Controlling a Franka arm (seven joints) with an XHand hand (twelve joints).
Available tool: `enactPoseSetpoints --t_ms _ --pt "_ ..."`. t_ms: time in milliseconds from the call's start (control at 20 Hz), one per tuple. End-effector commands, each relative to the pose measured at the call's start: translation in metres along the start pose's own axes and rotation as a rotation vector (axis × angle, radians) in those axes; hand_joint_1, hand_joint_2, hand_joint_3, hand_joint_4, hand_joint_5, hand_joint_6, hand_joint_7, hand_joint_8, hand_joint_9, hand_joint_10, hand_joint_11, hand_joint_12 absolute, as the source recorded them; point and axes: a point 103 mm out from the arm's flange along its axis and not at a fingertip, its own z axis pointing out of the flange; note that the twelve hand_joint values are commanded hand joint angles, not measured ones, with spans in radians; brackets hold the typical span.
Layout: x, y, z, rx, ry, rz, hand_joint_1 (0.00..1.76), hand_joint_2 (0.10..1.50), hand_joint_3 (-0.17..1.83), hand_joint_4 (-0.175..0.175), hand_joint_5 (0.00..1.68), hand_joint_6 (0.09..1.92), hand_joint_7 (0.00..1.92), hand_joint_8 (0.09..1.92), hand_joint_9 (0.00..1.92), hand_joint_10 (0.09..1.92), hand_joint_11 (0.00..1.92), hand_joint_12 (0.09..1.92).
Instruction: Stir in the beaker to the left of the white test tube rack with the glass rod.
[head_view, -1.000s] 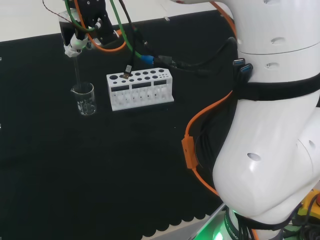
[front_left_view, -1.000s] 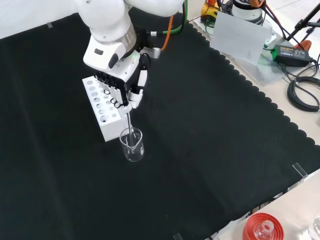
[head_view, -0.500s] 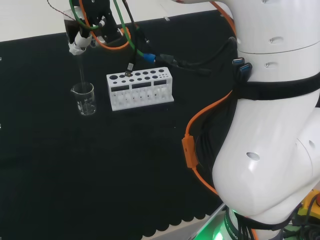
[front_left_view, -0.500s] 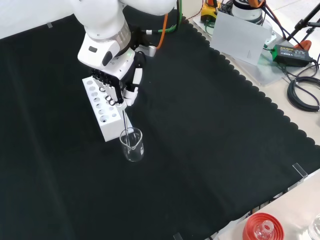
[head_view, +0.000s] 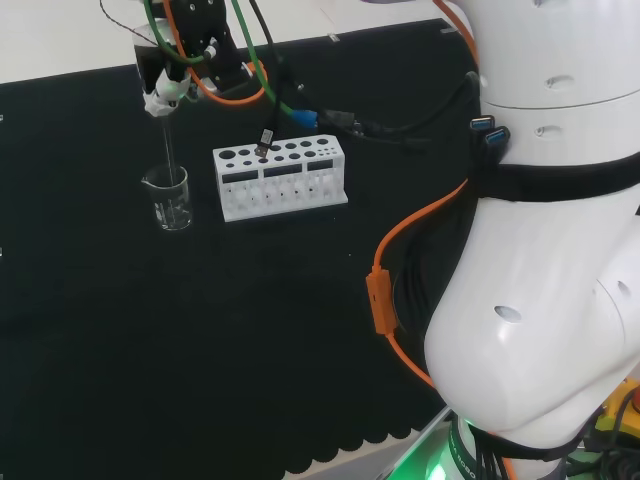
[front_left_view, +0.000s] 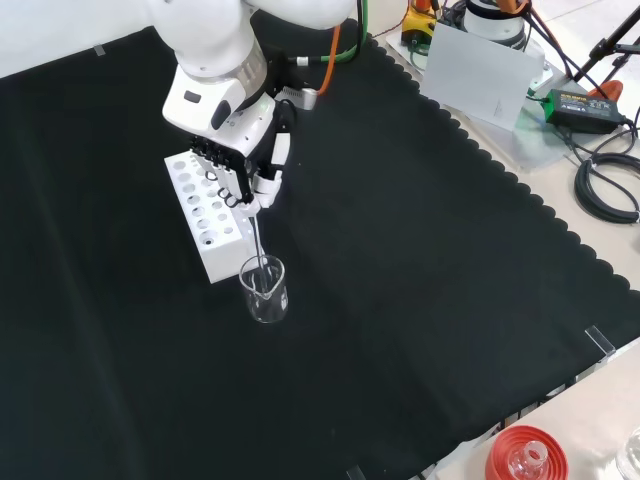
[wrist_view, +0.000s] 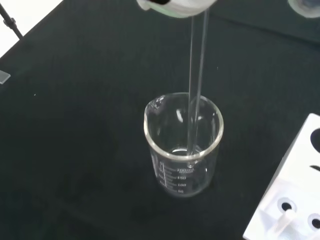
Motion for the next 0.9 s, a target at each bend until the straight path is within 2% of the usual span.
enactPoseSetpoints --t_ms 50,600,900 --pt "0.004 -0.006 0.003 0.002 0.002 0.001 1.33 1.03 -0.17 -0.175 1.41 0.09 1.54 0.25 1.77 0.27 1.58 0.71" --pt "0.02 0.004 0.008 0.014 0.002 -0.026 1.33 1.03 -0.17 -0.175 1.41 0.09 1.54 0.25 1.77 0.27 1.58 0.71" --pt "0.021 0.009 0.007 0.019 -0.006 -0.024 1.33 1.03 -0.17 -0.175 1.41 0.09 1.54 0.25 1.77 0.27 1.58 0.71"
